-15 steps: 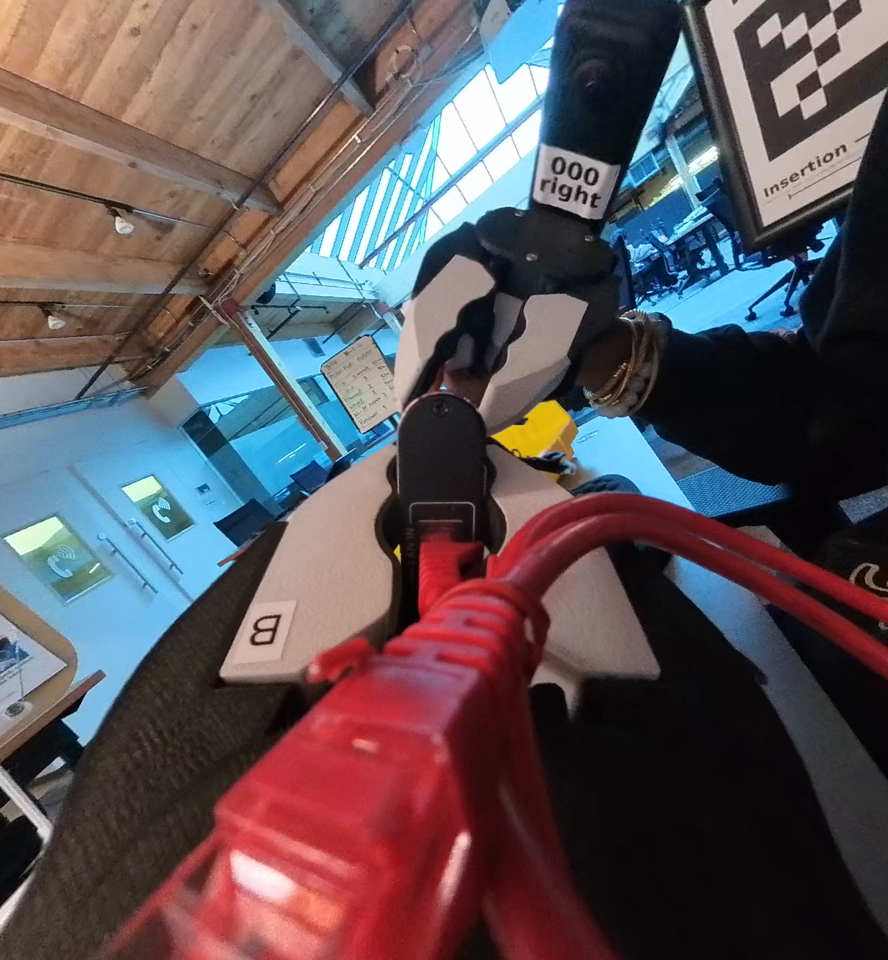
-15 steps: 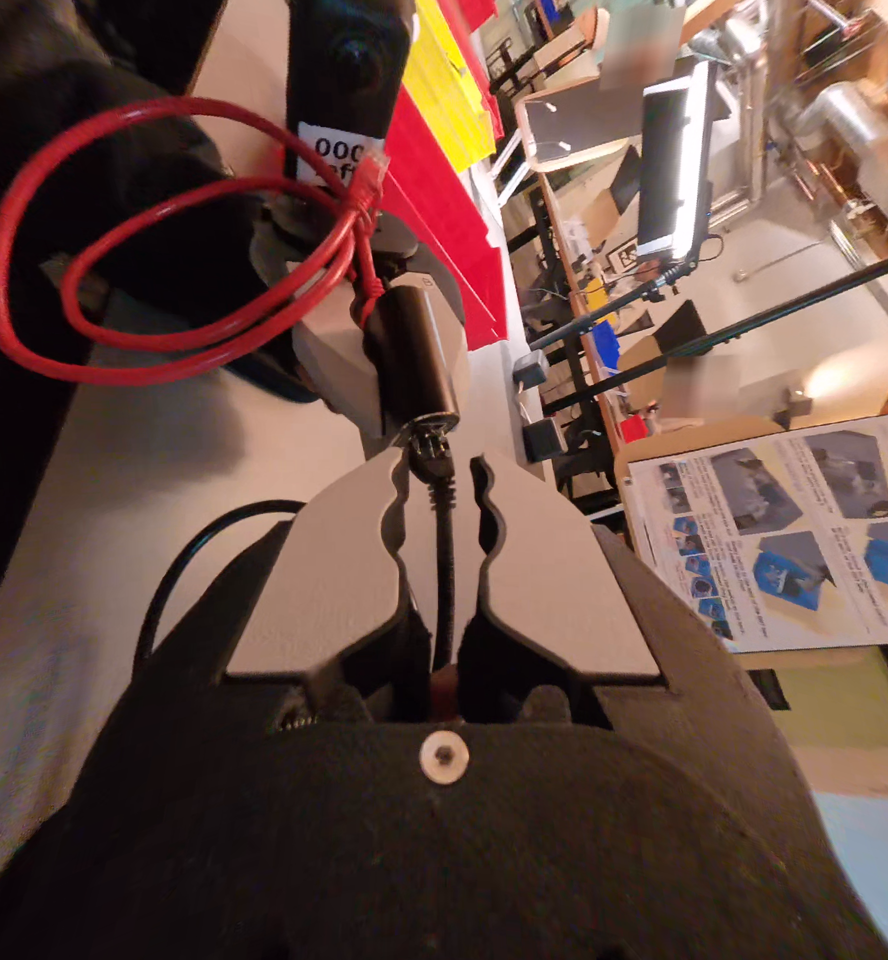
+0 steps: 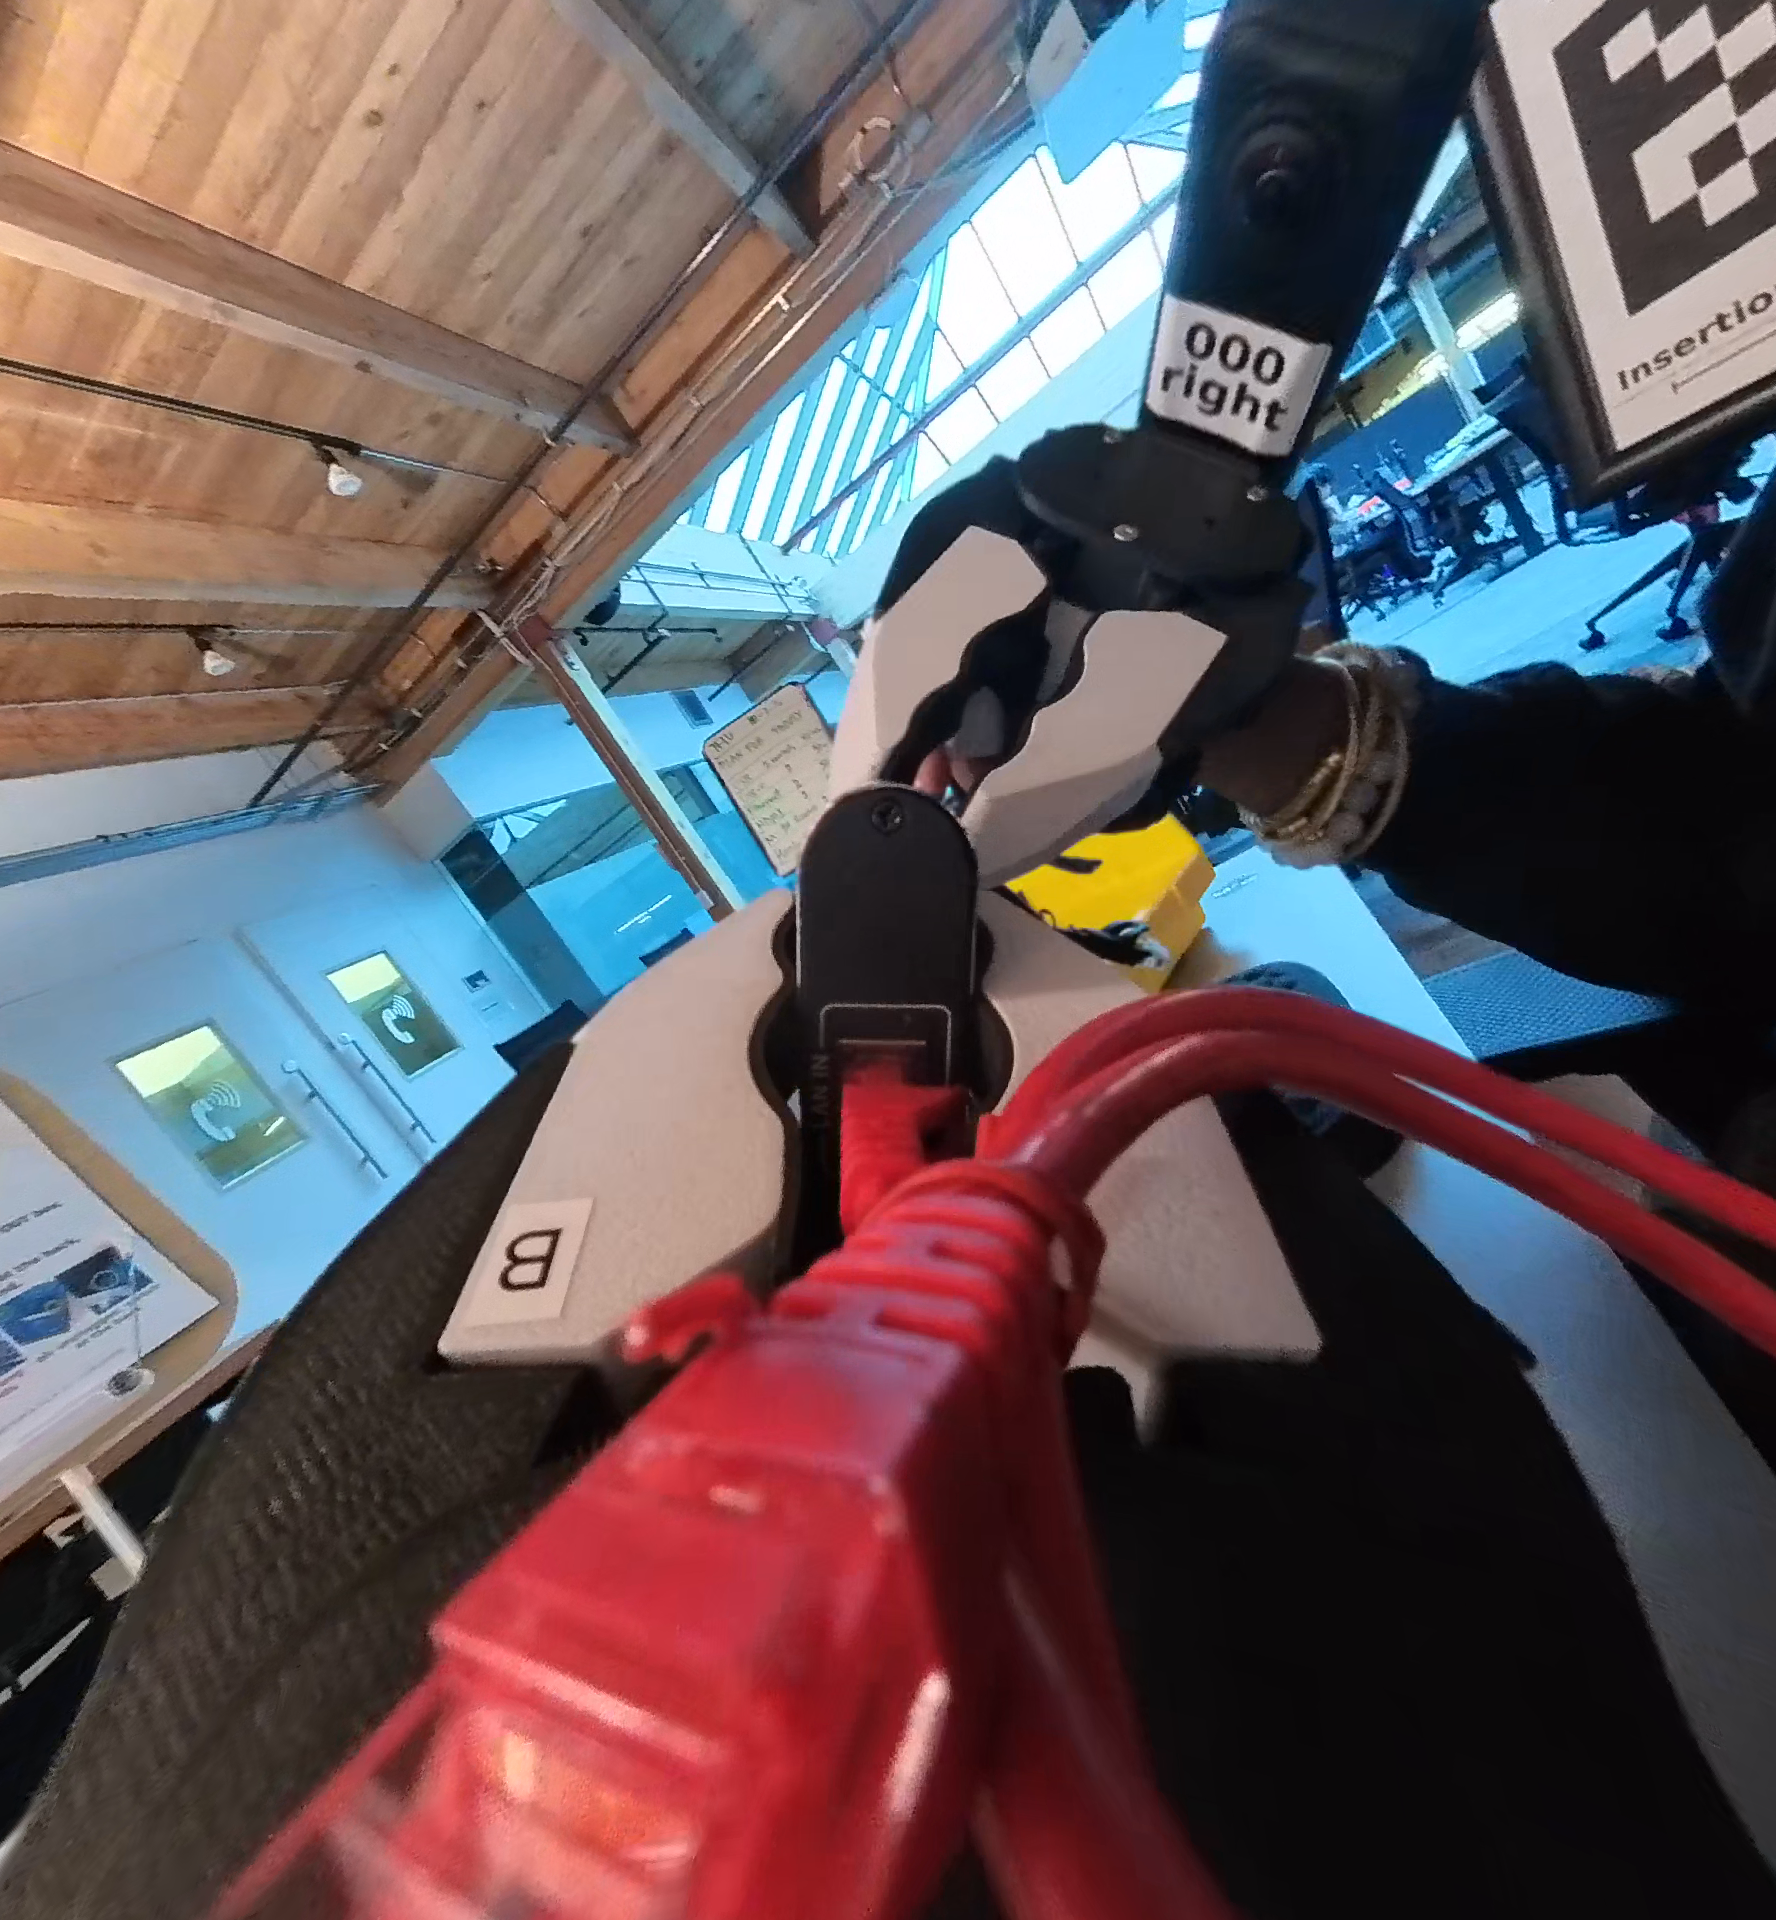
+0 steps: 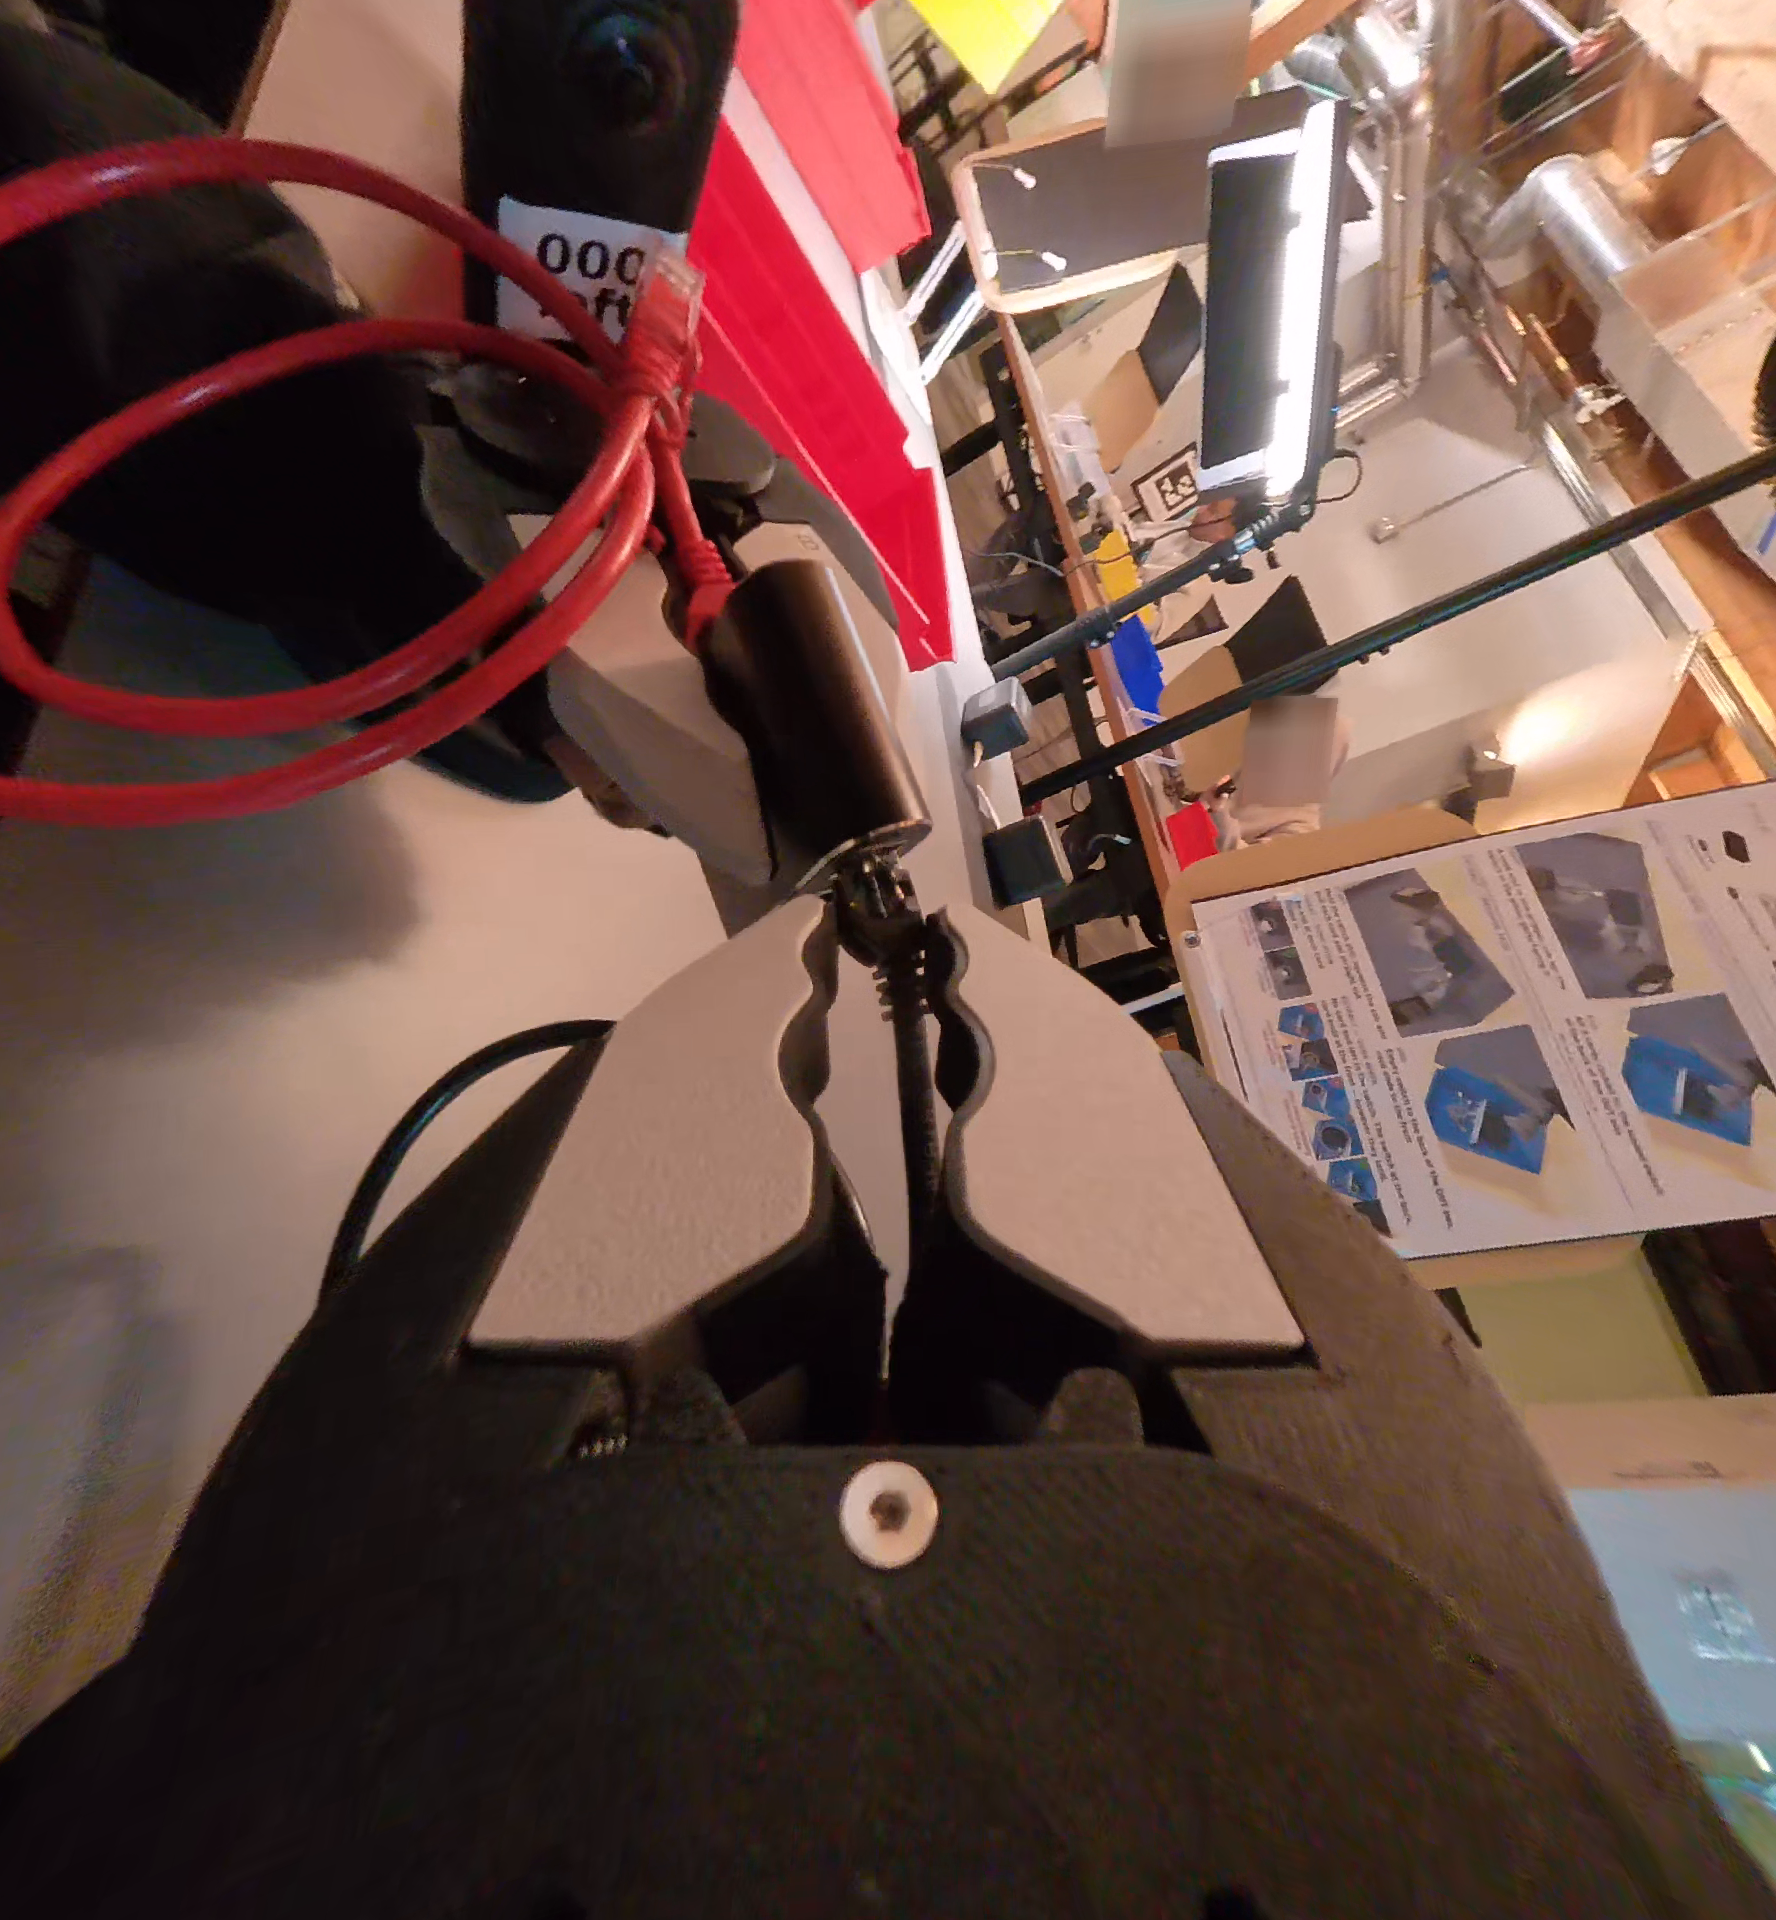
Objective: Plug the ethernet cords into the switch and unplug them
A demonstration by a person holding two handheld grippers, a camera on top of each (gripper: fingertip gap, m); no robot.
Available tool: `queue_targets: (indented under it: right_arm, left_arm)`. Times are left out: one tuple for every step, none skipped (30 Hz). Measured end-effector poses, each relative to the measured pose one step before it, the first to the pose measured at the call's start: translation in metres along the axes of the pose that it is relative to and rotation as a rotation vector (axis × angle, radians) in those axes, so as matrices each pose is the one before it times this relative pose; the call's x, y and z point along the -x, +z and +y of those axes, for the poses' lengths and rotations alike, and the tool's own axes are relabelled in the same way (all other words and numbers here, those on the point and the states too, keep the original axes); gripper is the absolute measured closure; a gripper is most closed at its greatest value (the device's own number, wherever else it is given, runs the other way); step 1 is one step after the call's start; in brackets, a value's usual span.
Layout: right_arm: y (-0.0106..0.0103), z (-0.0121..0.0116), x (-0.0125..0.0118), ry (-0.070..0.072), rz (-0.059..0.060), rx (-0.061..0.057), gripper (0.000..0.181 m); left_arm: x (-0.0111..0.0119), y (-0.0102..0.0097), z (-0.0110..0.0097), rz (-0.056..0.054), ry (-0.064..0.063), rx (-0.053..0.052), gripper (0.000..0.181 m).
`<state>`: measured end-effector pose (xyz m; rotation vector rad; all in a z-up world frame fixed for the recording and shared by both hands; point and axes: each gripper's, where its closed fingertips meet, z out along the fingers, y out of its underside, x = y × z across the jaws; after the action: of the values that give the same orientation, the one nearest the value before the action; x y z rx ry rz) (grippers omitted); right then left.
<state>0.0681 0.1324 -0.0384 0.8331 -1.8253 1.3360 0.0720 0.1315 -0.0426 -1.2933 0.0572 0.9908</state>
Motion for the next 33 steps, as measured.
queue_targets:
  right_arm:
    - [0.00086, -0.00071, -0.00168, 0.0164, 0.0085, -0.0085, 0.167]
    - [0.00090, -0.00113, -0.00159, 0.0198, 0.0071, -0.0099, 0.167]
    - [0.00092, -0.00053, -0.00126, 0.0173, 0.0057, -0.0063, 0.167]
    - [0.00100, 0.00038, -0.00086, 0.0093, 0.0052, 0.0017, 0.166]
    - [0.00080, 0.00060, -0.00078, 0.0026, 0.0062, 0.0056, 0.166]
    - [0.00049, 0.00025, -0.00083, 0.0058, 0.0062, 0.0027, 0.166]
    - [0.00051, -0.00029, -0.00097, 0.0109, 0.0051, -0.0010, 0.166]
    - [0.00064, 0.00008, -0.00084, 0.0093, 0.0036, -0.0012, 0.166]
    - [0.00072, 0.00056, -0.00082, 0.0040, 0.0040, 0.0013, 0.166]
    - [0.00062, 0.00067, -0.00062, -0.0015, 0.0028, 0.0026, 0.166]
    - [0.00007, 0.00007, -0.00084, -0.0051, 0.0038, -0.0005, 0.166]
    - [-0.00013, -0.00063, -0.00086, -0.0021, 0.0052, -0.0033, 0.166]
    - [-0.00023, -0.00107, -0.00079, -0.0062, 0.0068, -0.0034, 0.166]
    - [0.00002, -0.00077, -0.00077, -0.0121, 0.0100, -0.0001, 0.166]
    - [0.00026, -0.00040, -0.00062, -0.0167, 0.0122, 0.0013, 0.166]
    - [0.00025, 0.00021, -0.00066, -0.0134, 0.0100, 0.0027, 0.166]
    - [0.00039, 0.00072, -0.00103, 0.0003, 0.0067, 0.0029, 0.166]
    - [0.00050, 0.00072, -0.00116, 0.0163, 0.0028, -0.0015, 0.166]
    - [0.00088, 0.00103, -0.00120, 0.0216, 0.0034, -0.0021, 0.166]
    - [0.00130, 0.00206, -0.00101, 0.0109, 0.0060, 0.0058, 0.166]
    - [0.00133, 0.00241, -0.00079, -0.0030, 0.0095, 0.0144, 0.166]
    - [0.00100, 0.00155, -0.00080, -0.0102, 0.0125, 0.0130, 0.166]
    - [0.00036, -0.00027, -0.00080, -0.0053, 0.0107, 0.0029, 0.166]
    - [-0.00002, -0.00097, -0.00058, 0.0049, 0.0036, -0.0049, 0.166]
    - [0.00012, -0.00024, -0.00038, 0.0106, -0.0029, -0.0024, 0.166]
    - [-0.00012, -0.00026, -0.00016, 0.0000, -0.0032, -0.0049, 0.166]
    - [-0.00032, -0.00072, -0.00048, 0.0039, 0.0013, -0.0062, 0.166]
    - [-0.00050, -0.00109, 0.00008, 0.0011, -0.0041, -0.0044, 0.166]
    - [-0.00201, -0.00212, 0.00155, -0.0277, -0.0174, -0.0129, 0.166]
    - [-0.00412, -0.00304, 0.00243, -0.0469, -0.0303, -0.0279, 0.166]
    - [-0.00395, -0.00047, 0.00157, 0.0330, -0.0469, -0.0114, 0.167]
    - [-0.00459, 0.00056, 0.00246, 0.0741, -0.0692, -0.0109, 0.168]
    - [-0.00565, 0.00116, 0.00149, 0.0640, -0.0574, -0.0170, 0.164]
  left_arm:
    - [0.00155, -0.00017, -0.00043, -0.0113, -0.0012, -0.0030, 0.155]
    - [0.00148, -0.00016, -0.00089, -0.0126, 0.0011, -0.0057, 0.155]
    - [0.00140, -0.00032, -0.00072, -0.0108, 0.0006, -0.0050, 0.155]
    - [0.00112, -0.00022, 0.00011, -0.0065, -0.0003, 0.0008, 0.155]
    - [0.00103, 0.00009, 0.00070, -0.0059, 0.0007, 0.0047, 0.155]
    - [0.00072, 0.00014, 0.00027, -0.0071, 0.0047, 0.0027, 0.155]
    - [0.00086, 0.00012, -0.00034, -0.0100, 0.0053, -0.0005, 0.155]
    - [0.00086, 0.00000, -0.00025, -0.0094, 0.0032, 0.0002, 0.155]
    - [0.00091, -0.00004, 0.00032, -0.0068, 0.0015, 0.0032, 0.155]
    - [0.00079, 0.00018, 0.00051, -0.0053, -0.0012, 0.0049, 0.155]
    - [0.00038, 0.00016, 0.00021, -0.0019, -0.0068, 0.0014, 0.155]
    - [0.00044, 0.00028, -0.00072, -0.0021, -0.0121, -0.0031, 0.155]
    - [0.00031, 0.00013, -0.00108, 0.0003, -0.0168, -0.0075, 0.155]
    - [0.00039, 0.00005, -0.00096, 0.0009, -0.0177, -0.0057, 0.155]
    - [0.00048, -0.00011, -0.00064, -0.0020, -0.0069, -0.0031, 0.155]
    - [0.00055, -0.00022, -0.00007, -0.0036, 0.0011, 0.0010, 0.155]
    - [0.00071, 0.00015, 0.00043, -0.0049, 0.0001, 0.0042, 0.155]
    - [0.00093, 0.00042, 0.00044, -0.0090, 0.0018, 0.0042, 0.155]
    - [0.00116, 0.00052, 0.00030, -0.0152, 0.0117, 0.0055, 0.155]
    - [0.00143, 0.00037, 0.00110, -0.0212, 0.0272, 0.0124, 0.155]
    - [0.00123, 0.00030, 0.00201, -0.0198, 0.0329, 0.0154, 0.155]
    - [0.00120, 0.00032, 0.00158, -0.0145, 0.0207, 0.0110, 0.155]
    - [0.00090, 0.00011, 0.00007, -0.0069, 0.0055, 0.0008, 0.155]
    - [0.00067, -0.00008, -0.00084, -0.0003, -0.0010, -0.0037, 0.155]
    - [0.00051, -0.00015, -0.00065, 0.0019, -0.0067, -0.0029, 0.155]
    - [0.00031, 0.00000, 0.00009, 0.0031, -0.0107, -0.0006, 0.155]
    - [0.00019, 0.00006, -0.00075, 0.0042, -0.0178, -0.0063, 0.155]
    - [0.00024, -0.00008, -0.00105, 0.0049, -0.0214, -0.0073, 0.155]
    - [-0.00106, -0.00051, -0.00140, 0.0122, -0.0146, -0.0110, 0.155]
    - [-0.00379, -0.00089, -0.00273, 0.0274, -0.0088, -0.0204, 0.155]
    - [-0.00359, 0.00072, -0.00151, 0.0219, -0.0155, -0.0118, 0.155]
    - [-0.00340, 0.00071, 0.00043, 0.0256, -0.0198, -0.0052, 0.156]
    - [-0.00620, -0.00070, -0.00192, 0.0505, -0.0138, -0.0176, 0.155]
